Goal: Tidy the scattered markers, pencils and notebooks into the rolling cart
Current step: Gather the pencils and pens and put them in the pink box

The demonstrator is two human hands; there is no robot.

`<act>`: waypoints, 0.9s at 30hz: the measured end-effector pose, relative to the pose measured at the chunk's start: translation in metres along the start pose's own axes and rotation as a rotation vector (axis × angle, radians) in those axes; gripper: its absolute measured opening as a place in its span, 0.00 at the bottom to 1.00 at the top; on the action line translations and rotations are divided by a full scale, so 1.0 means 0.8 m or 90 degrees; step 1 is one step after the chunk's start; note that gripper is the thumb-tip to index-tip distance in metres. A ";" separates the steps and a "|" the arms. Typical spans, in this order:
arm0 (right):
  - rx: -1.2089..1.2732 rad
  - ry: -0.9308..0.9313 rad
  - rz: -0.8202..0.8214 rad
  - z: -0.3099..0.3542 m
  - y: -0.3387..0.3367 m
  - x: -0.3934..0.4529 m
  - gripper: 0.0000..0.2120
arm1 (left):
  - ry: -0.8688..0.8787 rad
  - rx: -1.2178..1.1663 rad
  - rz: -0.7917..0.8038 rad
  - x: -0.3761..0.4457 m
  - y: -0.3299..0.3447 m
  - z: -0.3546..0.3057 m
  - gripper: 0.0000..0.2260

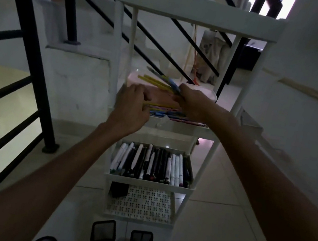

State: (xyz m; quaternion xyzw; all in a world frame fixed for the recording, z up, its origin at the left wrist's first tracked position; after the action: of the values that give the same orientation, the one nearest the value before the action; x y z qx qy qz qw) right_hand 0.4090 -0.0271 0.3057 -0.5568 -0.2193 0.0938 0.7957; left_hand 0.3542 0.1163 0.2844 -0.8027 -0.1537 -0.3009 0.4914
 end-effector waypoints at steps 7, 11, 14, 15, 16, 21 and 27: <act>-0.159 -0.122 0.048 0.040 0.039 0.016 0.20 | 0.067 0.064 -0.113 -0.031 -0.024 -0.016 0.14; -0.060 -0.078 0.033 0.010 0.034 0.001 0.23 | 0.083 0.128 -0.063 -0.023 -0.008 -0.012 0.18; -0.055 -0.103 0.016 -0.001 0.034 -0.017 0.23 | 0.071 0.152 -0.035 -0.018 0.006 -0.009 0.17; -0.047 -0.109 0.008 -0.003 0.036 -0.024 0.23 | 0.073 0.161 -0.015 -0.017 0.011 -0.011 0.16; -0.041 -0.107 -0.003 -0.004 0.037 -0.031 0.23 | 0.075 0.169 0.004 -0.016 0.015 -0.012 0.16; -0.009 -0.094 -0.136 -0.009 0.023 -0.070 0.26 | 0.088 0.122 -0.039 -0.031 -0.005 -0.026 0.16; 0.133 -0.091 -0.318 -0.016 0.020 -0.166 0.23 | 0.093 0.032 -0.163 -0.120 -0.035 -0.066 0.14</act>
State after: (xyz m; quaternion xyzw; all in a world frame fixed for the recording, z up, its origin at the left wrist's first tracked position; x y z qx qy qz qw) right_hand 0.2991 -0.0843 0.2545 -0.3926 -0.3947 -0.0438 0.8296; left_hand 0.2475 0.0877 0.2612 -0.7399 -0.2263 -0.4151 0.4785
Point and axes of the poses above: each hand's wrist, its own x-axis towards the middle knuckle, its own y-axis out of the palm, z = x × y, the point moved 10 cm from there along x, towards the middle knuckle, and after that the axes turned 7 degrees about x, right-handed, at the moved point
